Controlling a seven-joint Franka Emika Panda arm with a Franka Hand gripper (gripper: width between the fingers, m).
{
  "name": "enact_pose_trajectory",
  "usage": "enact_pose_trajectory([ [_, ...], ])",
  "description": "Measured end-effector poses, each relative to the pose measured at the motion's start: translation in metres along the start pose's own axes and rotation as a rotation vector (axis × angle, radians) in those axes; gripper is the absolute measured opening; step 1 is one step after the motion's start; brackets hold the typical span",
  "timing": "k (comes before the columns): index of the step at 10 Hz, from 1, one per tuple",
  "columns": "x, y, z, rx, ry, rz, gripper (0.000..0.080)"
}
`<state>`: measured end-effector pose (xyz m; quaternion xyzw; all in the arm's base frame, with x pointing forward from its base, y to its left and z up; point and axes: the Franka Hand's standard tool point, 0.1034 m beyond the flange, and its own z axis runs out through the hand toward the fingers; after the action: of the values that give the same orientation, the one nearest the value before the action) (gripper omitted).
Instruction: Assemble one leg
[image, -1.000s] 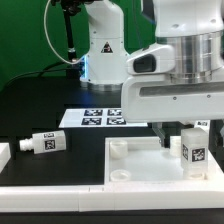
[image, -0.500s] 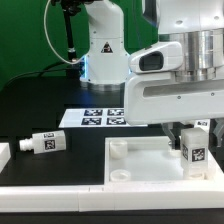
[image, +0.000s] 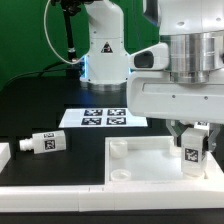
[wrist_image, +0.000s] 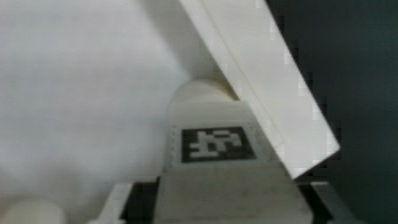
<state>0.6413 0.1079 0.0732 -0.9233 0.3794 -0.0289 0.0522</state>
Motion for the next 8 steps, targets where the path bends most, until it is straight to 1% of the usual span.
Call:
enact_pose_trajectory([
  [2, -0.001, -0.0006, 0.0007, -0.001, -0.014, 0.464, 0.0284],
  [4, -0.0038, -0.0019, 0.0005, -0.008, -0.013, 0.626, 0.0284],
  [5, -0.0036, -0.0019, 0.0008, -0.006, -0.013, 0.635, 0.0361],
  [6, -0.0042, -0.0022, 0.001, -0.005, -0.015, 0.626, 0.0361],
  [7, -0.0043, -0.002, 0.0014, -0.002, -0.011, 0.524, 0.0503],
  [8, -0.0067, -0.0018, 0.0033, 0.004, -0.007, 0.366, 0.0602],
])
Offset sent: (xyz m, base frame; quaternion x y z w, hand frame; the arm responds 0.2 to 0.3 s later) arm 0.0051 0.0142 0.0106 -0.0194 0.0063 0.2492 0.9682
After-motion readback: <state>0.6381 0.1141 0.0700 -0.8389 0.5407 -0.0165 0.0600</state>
